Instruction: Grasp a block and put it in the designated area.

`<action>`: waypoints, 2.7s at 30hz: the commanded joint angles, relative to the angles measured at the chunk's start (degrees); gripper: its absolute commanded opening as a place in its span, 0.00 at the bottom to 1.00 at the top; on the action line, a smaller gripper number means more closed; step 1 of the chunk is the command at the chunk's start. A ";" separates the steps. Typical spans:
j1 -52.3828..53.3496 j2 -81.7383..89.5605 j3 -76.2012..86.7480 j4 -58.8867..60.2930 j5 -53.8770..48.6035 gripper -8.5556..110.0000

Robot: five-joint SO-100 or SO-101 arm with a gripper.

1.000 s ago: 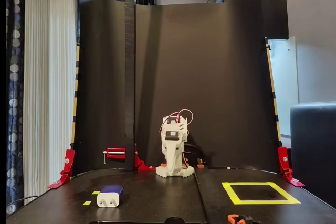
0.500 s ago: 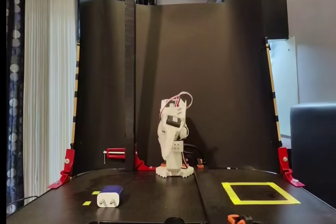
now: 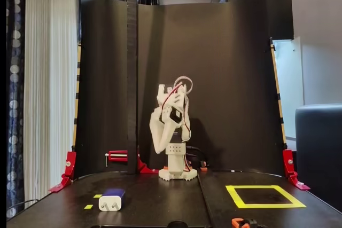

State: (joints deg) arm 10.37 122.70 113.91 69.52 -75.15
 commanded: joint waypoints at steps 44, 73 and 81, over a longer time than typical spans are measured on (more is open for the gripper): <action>26.72 -43.68 -29.71 1.23 -47.37 0.08; 26.28 -46.23 -29.97 -1.05 -49.75 0.38; 25.75 -51.06 -29.88 -4.31 -49.83 0.38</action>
State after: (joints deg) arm 36.30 71.72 86.40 66.09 -124.45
